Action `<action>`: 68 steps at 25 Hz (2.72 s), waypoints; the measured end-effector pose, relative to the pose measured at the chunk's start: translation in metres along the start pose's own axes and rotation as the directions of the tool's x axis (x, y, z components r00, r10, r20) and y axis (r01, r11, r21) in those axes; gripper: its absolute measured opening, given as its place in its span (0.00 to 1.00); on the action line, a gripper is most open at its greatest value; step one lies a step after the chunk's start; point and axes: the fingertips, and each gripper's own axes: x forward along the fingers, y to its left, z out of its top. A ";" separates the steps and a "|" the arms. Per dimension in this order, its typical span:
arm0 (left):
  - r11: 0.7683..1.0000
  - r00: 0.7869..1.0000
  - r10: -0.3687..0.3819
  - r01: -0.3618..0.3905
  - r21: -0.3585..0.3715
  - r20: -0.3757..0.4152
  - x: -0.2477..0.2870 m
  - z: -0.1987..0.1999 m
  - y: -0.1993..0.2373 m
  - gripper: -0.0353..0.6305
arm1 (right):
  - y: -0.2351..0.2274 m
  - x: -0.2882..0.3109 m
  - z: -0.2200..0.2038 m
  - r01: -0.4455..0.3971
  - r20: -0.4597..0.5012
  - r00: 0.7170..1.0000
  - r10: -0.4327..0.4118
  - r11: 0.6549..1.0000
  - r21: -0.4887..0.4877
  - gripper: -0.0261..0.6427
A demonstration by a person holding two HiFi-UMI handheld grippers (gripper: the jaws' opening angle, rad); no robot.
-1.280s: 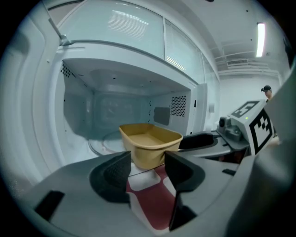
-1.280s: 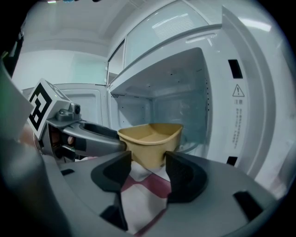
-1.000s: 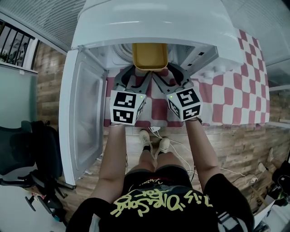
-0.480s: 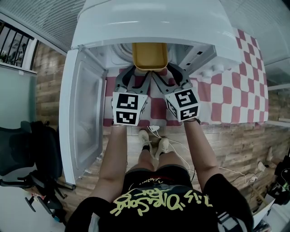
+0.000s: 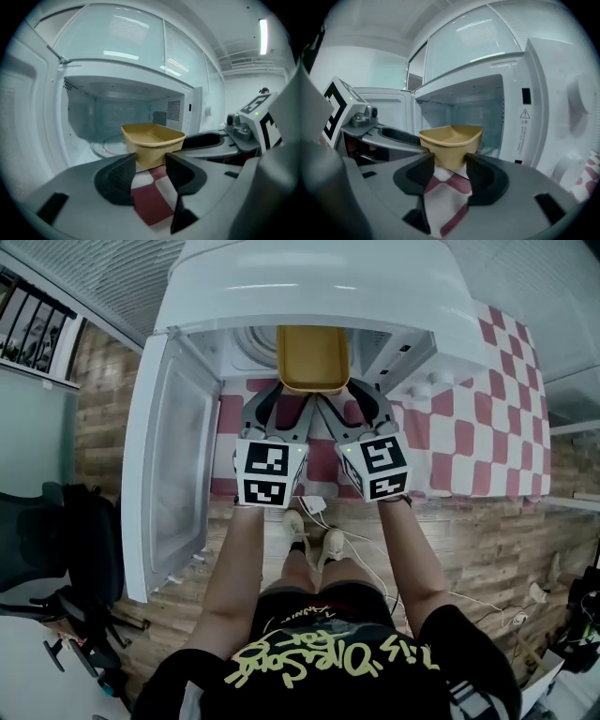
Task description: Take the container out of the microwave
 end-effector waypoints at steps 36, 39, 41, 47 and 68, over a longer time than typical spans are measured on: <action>0.996 0.996 0.085 -0.085 -0.008 0.020 -0.116 -0.002 -0.082 0.35 | 0.060 -0.124 -0.001 -0.089 0.021 0.996 0.089 0.996 0.000 0.36; 0.995 0.995 0.099 -0.098 -0.013 0.025 -0.123 -0.003 -0.087 0.35 | 0.064 -0.131 -0.001 -0.101 0.026 0.995 0.101 0.995 -0.008 0.36; 0.994 0.994 0.104 -0.104 -0.017 0.026 -0.127 -0.003 -0.091 0.35 | 0.065 -0.137 -0.001 -0.108 0.028 0.994 0.108 0.994 -0.010 0.36; 0.993 0.992 0.120 -0.120 -0.024 0.026 -0.138 -0.008 -0.101 0.35 | 0.071 -0.150 -0.006 -0.126 0.027 0.992 0.126 0.992 -0.016 0.36; 0.995 0.994 0.099 -0.098 -0.019 0.039 -0.164 -0.014 -0.127 0.35 | 0.083 -0.185 -0.012 -0.113 0.031 0.993 0.114 0.993 -0.032 0.36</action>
